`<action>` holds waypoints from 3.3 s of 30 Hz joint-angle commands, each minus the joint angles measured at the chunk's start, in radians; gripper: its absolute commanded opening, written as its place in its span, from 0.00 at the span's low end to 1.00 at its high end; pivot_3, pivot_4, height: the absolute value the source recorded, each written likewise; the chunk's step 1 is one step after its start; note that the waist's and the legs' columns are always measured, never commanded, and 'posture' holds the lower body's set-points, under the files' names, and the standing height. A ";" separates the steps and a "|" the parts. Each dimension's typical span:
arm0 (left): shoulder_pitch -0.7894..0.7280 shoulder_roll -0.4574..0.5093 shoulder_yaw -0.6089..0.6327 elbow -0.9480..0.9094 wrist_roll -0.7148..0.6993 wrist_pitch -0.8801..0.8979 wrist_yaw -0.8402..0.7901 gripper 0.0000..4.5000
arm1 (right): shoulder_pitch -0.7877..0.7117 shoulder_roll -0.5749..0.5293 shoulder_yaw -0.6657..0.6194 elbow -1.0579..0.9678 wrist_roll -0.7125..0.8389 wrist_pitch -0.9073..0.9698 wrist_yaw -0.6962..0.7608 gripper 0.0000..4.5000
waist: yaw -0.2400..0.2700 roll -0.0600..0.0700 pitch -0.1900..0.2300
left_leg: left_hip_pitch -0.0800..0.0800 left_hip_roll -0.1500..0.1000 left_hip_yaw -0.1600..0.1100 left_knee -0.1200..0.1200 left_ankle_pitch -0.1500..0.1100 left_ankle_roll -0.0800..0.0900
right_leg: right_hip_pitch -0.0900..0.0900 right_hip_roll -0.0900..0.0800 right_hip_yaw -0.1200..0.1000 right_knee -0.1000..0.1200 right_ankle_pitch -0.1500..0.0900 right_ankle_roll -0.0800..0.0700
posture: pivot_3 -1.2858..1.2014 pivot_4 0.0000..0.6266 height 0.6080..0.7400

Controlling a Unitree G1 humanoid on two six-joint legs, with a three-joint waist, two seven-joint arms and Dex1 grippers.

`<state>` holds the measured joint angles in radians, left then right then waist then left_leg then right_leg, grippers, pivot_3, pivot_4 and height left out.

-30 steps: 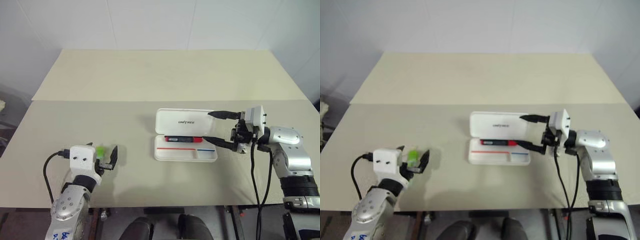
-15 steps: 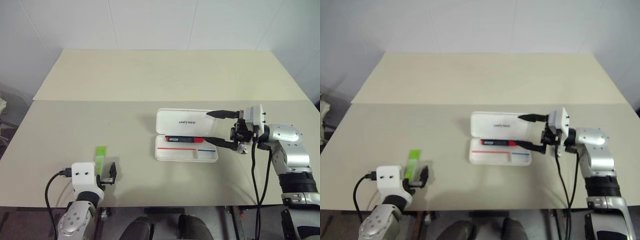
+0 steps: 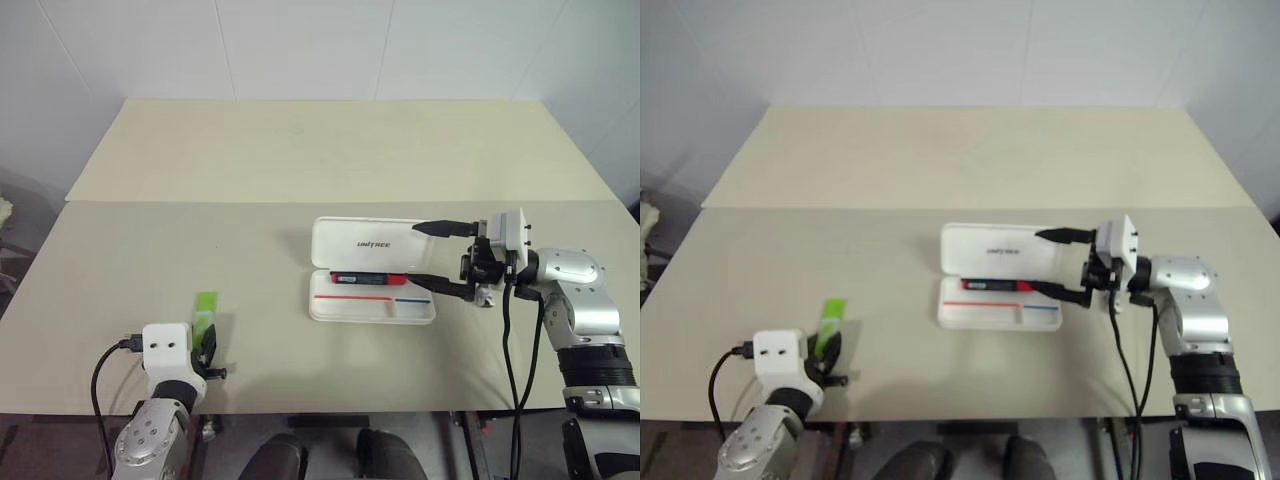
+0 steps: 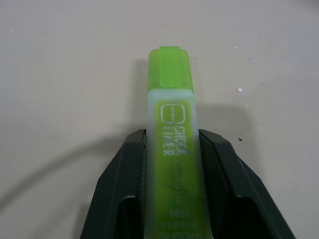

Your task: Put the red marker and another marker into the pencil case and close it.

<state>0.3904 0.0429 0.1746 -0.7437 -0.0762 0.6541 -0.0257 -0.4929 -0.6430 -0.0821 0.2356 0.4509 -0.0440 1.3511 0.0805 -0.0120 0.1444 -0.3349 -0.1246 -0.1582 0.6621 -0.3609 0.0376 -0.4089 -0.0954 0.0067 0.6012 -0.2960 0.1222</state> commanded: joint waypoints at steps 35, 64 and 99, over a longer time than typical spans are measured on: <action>-0.654 0.520 -0.209 0.552 -0.265 -0.636 -1.028 0.25 | 0.191 -0.088 -0.128 -0.227 0.043 0.053 -0.132 1.00 | -0.026 0.002 0.001 | 0.000 0.001 -0.001 -0.001 -0.001 0.001 | -0.002 0.000 -0.004 0.001 0.002 -0.003 | 0.52 0.24 1.00; -0.939 0.305 -0.454 1.020 -0.059 -0.824 -1.093 0.25 | 0.461 -0.138 -0.284 -0.534 0.112 0.188 -0.278 1.00 | -0.024 0.001 0.000 | 0.000 0.001 0.000 0.002 -0.001 0.001 | -0.001 0.000 -0.004 0.001 0.003 -0.001 | 0.52 0.24 1.00; -0.908 0.401 -0.301 0.740 -0.267 -0.641 -1.129 1.00 | 0.658 0.188 -0.244 -0.607 -0.134 0.314 -0.927 1.00 | -0.029 0.001 -0.001 | 0.000 0.000 0.000 0.002 0.000 0.001 | -0.003 0.001 -0.002 0.006 0.003 0.000 | 0.52 0.24 1.00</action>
<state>-0.5010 0.4341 -0.1523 0.0416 -0.3140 0.0077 -1.1513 0.1600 -0.4730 -0.3210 -0.3311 0.3450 0.2708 0.4808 0.0512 -0.0110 0.1436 -0.3345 -0.1249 -0.1583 0.6637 -0.3614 0.0386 -0.4117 -0.0948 0.0047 0.6069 -0.2926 0.1218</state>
